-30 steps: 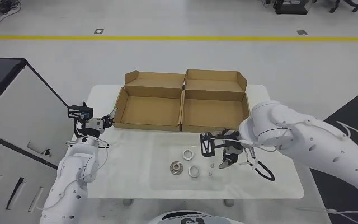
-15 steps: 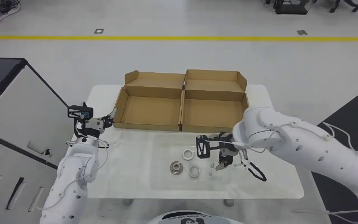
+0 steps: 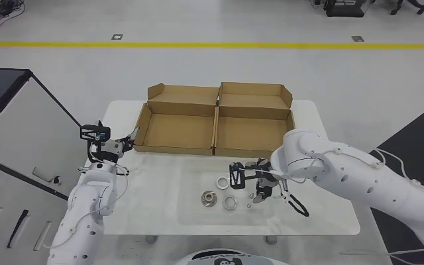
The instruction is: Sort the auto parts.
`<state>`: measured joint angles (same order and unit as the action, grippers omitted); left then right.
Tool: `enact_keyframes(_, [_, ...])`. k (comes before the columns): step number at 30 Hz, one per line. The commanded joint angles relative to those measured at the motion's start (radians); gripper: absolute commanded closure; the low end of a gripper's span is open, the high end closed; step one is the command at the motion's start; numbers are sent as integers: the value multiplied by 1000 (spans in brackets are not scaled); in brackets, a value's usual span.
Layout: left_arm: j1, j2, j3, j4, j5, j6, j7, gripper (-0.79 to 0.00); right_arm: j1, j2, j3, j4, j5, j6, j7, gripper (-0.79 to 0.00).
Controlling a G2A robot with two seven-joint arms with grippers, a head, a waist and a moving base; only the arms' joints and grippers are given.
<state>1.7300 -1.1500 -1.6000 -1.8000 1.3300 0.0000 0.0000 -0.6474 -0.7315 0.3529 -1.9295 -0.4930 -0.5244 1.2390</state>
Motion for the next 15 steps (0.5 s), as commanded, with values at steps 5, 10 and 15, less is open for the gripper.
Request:
enact_keyframes(5, [0, 0, 0, 0, 0, 0, 0, -785, -13, -8, 1, 12, -16, 7, -2, -785])
enact_keyframes(10, [0, 0, 0, 0, 0, 0, 0, -785, -25, -16, 0, 24, -34, 12, -12, -785])
enact_keyframes(15, [0, 0, 0, 0, 0, 0, 0, -785, -35, -25, -2, 38, -45, 16, -18, -785])
